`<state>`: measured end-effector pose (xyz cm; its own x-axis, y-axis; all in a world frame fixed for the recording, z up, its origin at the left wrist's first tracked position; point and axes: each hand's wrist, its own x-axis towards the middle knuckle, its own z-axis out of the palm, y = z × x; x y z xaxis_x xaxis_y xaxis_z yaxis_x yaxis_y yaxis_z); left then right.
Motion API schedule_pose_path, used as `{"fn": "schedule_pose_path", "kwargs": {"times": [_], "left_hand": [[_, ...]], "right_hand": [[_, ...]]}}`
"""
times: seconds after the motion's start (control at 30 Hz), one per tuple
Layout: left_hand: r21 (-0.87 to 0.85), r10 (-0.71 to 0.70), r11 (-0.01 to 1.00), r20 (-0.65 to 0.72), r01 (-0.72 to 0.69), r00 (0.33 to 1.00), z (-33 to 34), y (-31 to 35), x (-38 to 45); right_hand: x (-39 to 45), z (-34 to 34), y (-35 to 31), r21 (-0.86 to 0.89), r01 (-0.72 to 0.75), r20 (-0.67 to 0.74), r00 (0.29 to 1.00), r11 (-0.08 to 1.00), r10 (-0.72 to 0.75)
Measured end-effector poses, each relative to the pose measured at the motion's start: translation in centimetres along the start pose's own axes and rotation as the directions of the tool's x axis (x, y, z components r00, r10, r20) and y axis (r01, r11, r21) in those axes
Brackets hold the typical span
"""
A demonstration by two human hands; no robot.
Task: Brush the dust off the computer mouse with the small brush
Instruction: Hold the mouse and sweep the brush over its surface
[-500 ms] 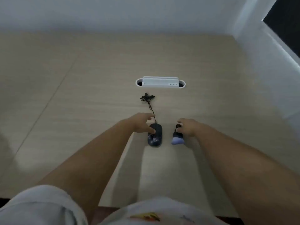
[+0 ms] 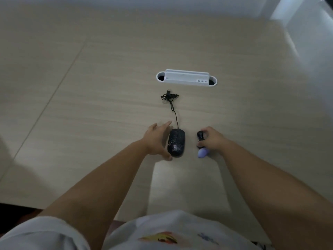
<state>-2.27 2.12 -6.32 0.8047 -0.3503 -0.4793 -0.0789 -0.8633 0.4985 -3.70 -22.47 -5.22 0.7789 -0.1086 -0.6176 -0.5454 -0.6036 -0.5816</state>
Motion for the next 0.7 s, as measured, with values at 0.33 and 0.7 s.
{"fn": "schedule_pose_path", "kwargs": {"times": [0.33,0.7], "left_hand": [[-0.152,0.018,0.988,-0.030,-0.022,0.999,1.3,-0.7,-0.2],[-0.158,0.033,0.987,-0.035,-0.038,0.999,1.1,-0.7,-0.3]], "right_hand": [[-1.5,0.5,-3.1,0.252,0.182,-0.177,0.974,0.951,-0.140],[-1.7,2.6,-5.8,-0.374,0.484,-0.142,0.813,0.791,-0.565]]}}
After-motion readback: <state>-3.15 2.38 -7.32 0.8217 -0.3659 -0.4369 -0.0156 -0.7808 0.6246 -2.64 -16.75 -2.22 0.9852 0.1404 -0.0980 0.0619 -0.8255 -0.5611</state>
